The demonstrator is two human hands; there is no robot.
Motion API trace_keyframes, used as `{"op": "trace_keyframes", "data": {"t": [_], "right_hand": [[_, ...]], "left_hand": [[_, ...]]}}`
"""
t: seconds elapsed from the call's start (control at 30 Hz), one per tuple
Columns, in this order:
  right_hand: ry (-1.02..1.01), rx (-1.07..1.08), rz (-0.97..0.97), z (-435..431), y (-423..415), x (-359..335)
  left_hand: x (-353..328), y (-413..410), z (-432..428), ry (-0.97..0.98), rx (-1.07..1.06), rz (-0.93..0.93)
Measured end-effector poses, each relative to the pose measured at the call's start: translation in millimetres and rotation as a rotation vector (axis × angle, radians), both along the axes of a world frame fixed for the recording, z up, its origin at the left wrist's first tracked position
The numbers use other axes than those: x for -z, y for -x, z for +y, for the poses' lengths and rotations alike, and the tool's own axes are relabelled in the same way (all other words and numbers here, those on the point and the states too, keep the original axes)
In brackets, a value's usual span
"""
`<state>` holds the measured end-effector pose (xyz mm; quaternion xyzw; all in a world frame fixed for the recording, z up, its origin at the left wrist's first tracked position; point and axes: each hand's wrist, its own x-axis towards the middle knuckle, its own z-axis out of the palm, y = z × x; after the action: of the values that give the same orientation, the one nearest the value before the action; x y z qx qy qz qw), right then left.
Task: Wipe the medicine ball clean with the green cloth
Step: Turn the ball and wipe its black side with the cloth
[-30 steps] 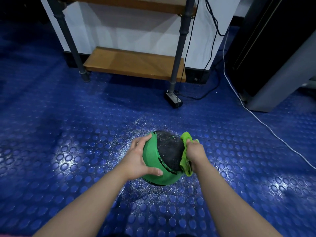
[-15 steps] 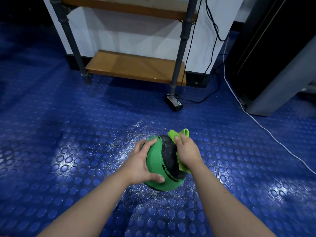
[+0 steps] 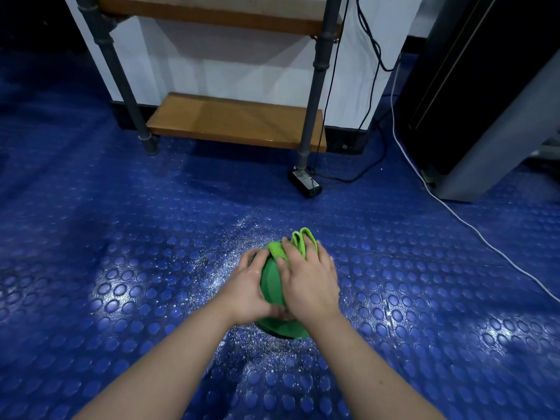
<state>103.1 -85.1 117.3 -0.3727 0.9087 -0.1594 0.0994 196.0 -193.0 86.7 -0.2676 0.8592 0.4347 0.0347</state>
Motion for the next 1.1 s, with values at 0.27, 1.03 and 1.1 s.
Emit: {"op": "trace_keyframes", "data": {"t": [0.27, 1.03, 1.1], "right_hand": [[-0.018, 0.180, -0.210, -23, 34, -7], [0.551, 0.626, -1.020, 38, 73, 36], [0.489, 0.585, -0.952, 42, 68, 42]], "left_hand": [[2, 3, 2, -0.016, -0.041, -0.006], [-9, -20, 24, -0.018, -0.153, 0.072], [-8, -21, 32, -0.001, -0.263, 0.109]]}}
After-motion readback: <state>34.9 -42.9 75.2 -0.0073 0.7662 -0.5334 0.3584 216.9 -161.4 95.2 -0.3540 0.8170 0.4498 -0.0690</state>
